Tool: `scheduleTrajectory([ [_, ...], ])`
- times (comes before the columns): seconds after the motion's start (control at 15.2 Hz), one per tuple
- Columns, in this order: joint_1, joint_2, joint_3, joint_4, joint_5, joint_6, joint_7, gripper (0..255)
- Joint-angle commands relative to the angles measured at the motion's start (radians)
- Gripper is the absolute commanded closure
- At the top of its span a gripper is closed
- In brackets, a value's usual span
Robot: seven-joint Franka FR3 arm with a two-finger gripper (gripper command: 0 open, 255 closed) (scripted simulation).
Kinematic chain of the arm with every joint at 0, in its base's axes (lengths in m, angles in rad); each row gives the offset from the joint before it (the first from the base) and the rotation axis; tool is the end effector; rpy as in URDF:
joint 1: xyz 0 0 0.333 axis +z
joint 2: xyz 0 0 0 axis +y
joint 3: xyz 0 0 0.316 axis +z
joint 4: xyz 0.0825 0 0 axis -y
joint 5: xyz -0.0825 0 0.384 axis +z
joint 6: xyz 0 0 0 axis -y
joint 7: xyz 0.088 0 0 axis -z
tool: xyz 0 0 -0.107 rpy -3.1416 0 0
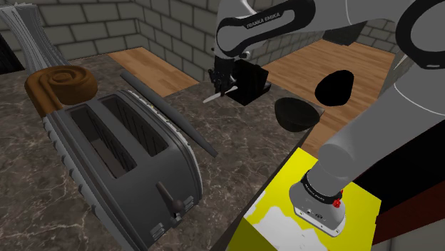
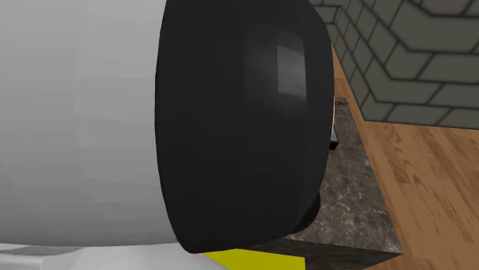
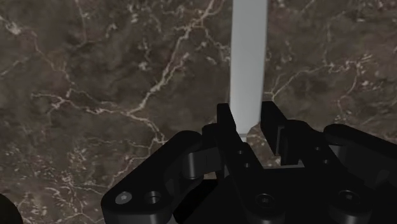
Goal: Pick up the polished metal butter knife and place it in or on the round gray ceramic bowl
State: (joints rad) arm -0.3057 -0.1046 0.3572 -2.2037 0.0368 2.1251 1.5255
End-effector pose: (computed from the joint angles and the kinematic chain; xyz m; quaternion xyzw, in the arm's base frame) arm 0.5128 0.0305 0.4254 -0.7335 0.6796 -0.0088 0.0052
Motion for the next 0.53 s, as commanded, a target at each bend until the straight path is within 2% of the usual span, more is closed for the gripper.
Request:
scheduleTrajectory([
  [0.0,0.0,-0.006,0.0,0.02,0.002,-0.026,-0.001,255],
  [0.46,-0.001,-0.036,-0.006,0.086,0.011,-0.12,-0.008,255],
])
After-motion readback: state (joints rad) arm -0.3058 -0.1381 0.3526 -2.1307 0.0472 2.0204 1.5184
